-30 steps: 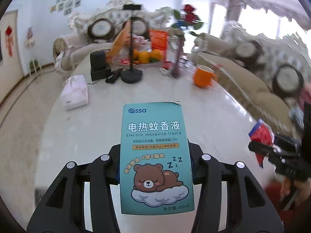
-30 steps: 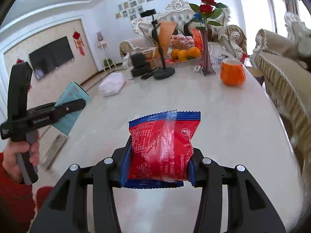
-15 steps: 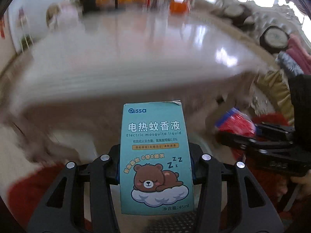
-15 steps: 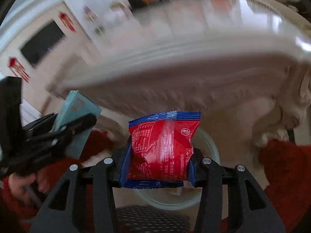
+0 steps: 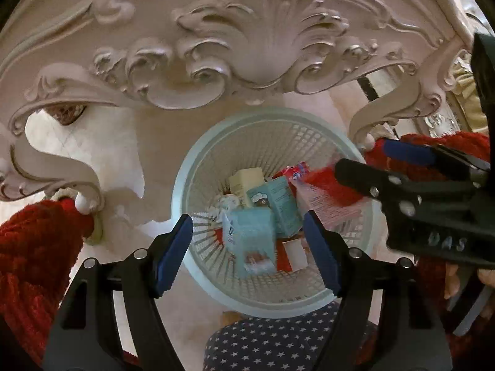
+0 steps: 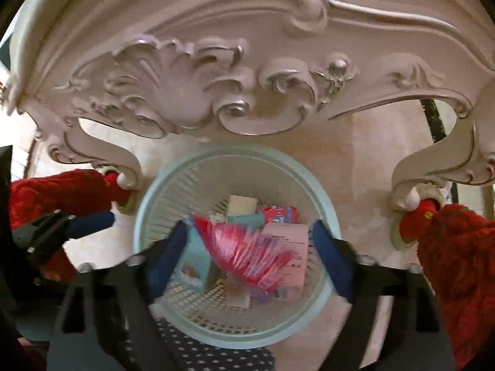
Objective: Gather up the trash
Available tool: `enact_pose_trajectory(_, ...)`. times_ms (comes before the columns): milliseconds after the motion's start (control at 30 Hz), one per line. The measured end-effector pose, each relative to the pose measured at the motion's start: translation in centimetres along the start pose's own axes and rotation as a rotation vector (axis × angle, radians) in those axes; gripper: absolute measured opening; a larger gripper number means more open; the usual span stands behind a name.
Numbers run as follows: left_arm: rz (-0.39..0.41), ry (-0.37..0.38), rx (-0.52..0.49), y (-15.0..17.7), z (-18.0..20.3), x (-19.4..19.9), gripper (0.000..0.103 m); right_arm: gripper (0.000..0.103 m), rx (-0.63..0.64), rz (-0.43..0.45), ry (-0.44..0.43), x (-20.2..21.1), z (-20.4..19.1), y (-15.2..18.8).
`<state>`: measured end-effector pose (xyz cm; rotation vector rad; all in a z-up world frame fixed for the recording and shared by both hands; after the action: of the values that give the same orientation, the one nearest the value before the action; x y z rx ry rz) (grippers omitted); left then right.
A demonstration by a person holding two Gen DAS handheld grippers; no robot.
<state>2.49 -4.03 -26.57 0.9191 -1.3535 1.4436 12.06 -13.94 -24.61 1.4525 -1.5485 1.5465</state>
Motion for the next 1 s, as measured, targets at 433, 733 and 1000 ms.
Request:
enact_pose_trajectory(433, 0.166, -0.109, -0.007, -4.1, -0.8, 6.2, 0.072, 0.087, -0.102, 0.072, 0.014, 7.2, 0.6, 3.5)
enact_pose_trajectory(733, 0.253, -0.092, 0.086, -7.5, -1.1, 12.2, 0.072, 0.087, -0.113, 0.162, 0.047, 11.6, 0.3, 1.6)
enact_pose_trajectory(1000, 0.296, -0.147, 0.068, -8.0, -1.0, 14.9, 0.072, 0.087, -0.094, 0.204, 0.063, 13.6, -0.5, 1.3)
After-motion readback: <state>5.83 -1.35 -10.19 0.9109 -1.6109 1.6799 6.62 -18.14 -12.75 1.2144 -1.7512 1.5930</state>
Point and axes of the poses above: each gripper's, at about its wrist camera, not at the fingertips, and x roughly against the way its jaws point, z to its right, y to its underside, the point moved 9 cm from there along -x, roughly the way its jaws point, and after that the axes turned 1 degree about -x, right-handed, at the moved point
